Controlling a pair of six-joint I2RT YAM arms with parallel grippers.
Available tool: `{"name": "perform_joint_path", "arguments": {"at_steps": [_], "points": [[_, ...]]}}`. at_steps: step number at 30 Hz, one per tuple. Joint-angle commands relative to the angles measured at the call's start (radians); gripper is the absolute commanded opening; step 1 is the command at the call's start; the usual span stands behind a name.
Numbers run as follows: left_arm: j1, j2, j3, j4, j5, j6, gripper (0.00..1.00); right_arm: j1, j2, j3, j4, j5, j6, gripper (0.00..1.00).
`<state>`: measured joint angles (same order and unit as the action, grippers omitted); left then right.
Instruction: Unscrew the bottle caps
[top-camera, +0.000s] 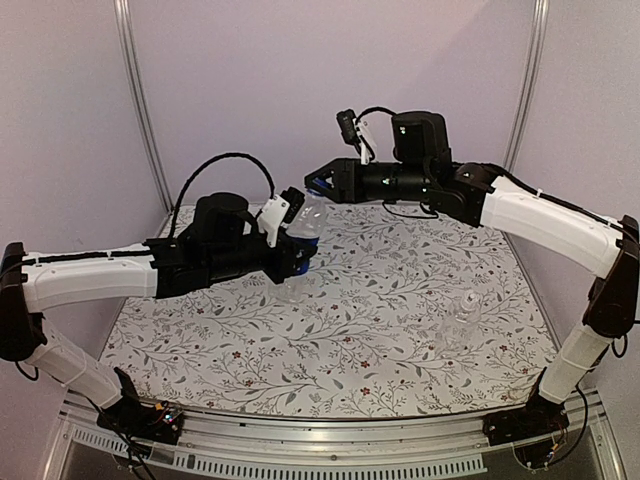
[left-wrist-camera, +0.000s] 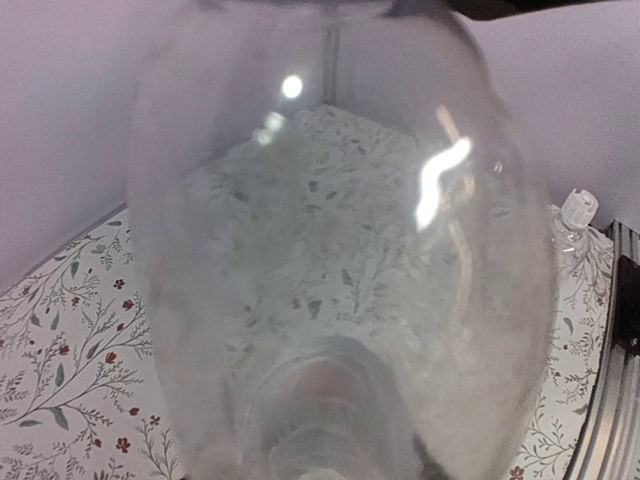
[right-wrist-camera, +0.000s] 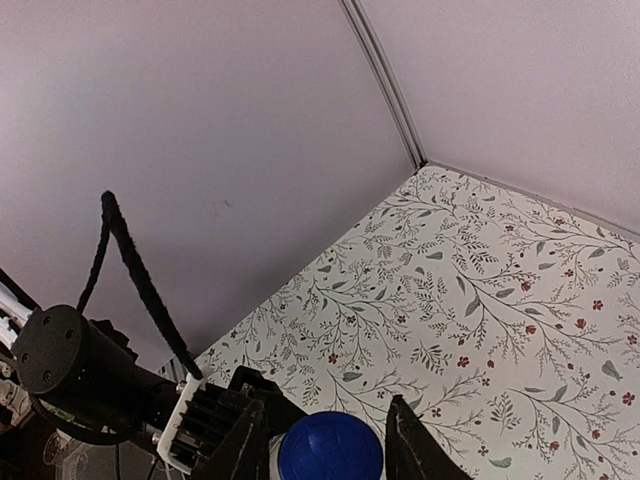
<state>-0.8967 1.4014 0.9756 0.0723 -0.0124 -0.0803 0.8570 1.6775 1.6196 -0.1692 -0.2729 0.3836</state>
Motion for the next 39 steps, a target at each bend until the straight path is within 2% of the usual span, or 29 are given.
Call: {"name": "perform_joint_path", "arguments": {"at_steps": [1, 11, 15, 19, 23, 26, 29, 34, 37, 39], "points": [[-0.016, 0.008, 0.026, -0.003, -0.012, 0.007, 0.33, -0.002, 0.006, -0.011, 0.017, -0.017, 0.007, 0.37], [-0.017, 0.006, 0.026, -0.003, -0.004, 0.006, 0.33, -0.009, -0.014, -0.037, 0.058, -0.043, -0.016, 0.24], [-0.016, 0.000, 0.023, 0.003, 0.043, 0.007, 0.33, -0.060, -0.037, -0.097, 0.160, -0.208, -0.032, 0.15], [-0.015, -0.013, 0.016, 0.028, 0.188, 0.011, 0.34, -0.105, -0.045, -0.111, 0.212, -0.434, -0.141, 0.11], [-0.013, -0.014, 0.018, 0.047, 0.386, 0.011, 0.36, -0.114, -0.031, -0.085, 0.112, -0.671, -0.318, 0.14], [-0.013, -0.002, 0.025, 0.050, 0.519, 0.010, 0.36, -0.124, -0.004, -0.040, 0.026, -0.772, -0.436, 0.15], [-0.012, 0.011, 0.033, 0.050, 0.599, 0.003, 0.36, -0.139, 0.023, -0.012, -0.007, -0.851, -0.486, 0.18], [-0.012, 0.014, 0.034, 0.051, 0.602, -0.003, 0.36, -0.147, 0.036, -0.009, -0.006, -0.871, -0.493, 0.23], [-0.010, 0.014, 0.035, 0.048, 0.571, -0.003, 0.35, -0.147, 0.036, -0.009, -0.006, -0.827, -0.476, 0.30], [-0.011, 0.015, 0.036, 0.044, 0.545, -0.003, 0.35, -0.147, 0.032, -0.014, -0.006, -0.782, -0.460, 0.38]]}}
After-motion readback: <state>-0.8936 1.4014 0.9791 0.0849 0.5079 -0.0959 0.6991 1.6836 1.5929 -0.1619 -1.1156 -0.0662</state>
